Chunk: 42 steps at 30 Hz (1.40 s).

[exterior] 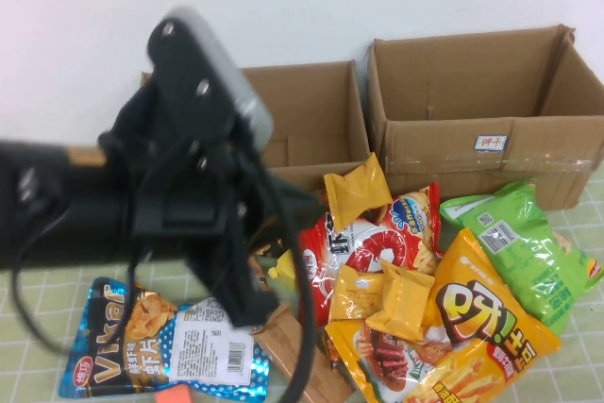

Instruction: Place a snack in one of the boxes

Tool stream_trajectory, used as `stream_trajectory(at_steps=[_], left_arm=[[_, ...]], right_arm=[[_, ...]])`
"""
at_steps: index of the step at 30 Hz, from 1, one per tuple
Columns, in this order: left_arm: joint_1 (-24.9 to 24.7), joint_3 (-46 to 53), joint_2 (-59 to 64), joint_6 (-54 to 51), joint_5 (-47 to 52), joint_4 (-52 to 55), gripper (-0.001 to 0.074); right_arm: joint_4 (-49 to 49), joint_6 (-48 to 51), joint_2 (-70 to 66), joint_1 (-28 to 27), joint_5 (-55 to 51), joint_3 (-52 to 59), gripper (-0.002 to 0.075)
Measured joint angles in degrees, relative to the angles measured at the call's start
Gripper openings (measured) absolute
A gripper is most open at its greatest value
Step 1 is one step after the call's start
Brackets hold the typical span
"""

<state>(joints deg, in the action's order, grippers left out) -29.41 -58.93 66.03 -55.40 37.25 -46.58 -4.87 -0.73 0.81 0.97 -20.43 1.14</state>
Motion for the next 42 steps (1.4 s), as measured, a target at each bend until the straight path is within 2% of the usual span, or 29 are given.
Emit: stream_trajectory(at_steps=[7,16,29,32,35,38,42], left_arm=[[0.32,1.94,-6.74,-0.14,0.35,5.49,0.0],[4.68,2.69,-19.31,5.38,0.46,14.02,0.0],[5.01,21.09,-36.21,1.6,-24.36,17.32,0.0],[5.11,27.94,-39.92,11.75,-32.81,25.31,0.0],[6.49,36.19,-44.79,27.41,-41.78,35.26,0.0],[10.53,44.71,-49.72,38.1,-48.59,38.98,0.0],[17.66,53.37,-55.93,44.3,-50.09,40.02,0.0]], right_arm=[[0.0,0.0,0.0,0.0,0.0,0.0,-0.0002],[0.0,0.0,0.0,0.0,0.0,0.0,-0.0002],[0.0,0.0,0.0,0.0,0.0,0.0,-0.0002],[0.0,0.0,0.0,0.0,0.0,0.0,-0.0002],[0.0,0.0,0.0,0.0,0.0,0.0,-0.0002],[0.0,0.0,0.0,0.0,0.0,0.0,-0.0002],[0.0,0.0,0.0,0.0,0.0,0.0,-0.0002]])
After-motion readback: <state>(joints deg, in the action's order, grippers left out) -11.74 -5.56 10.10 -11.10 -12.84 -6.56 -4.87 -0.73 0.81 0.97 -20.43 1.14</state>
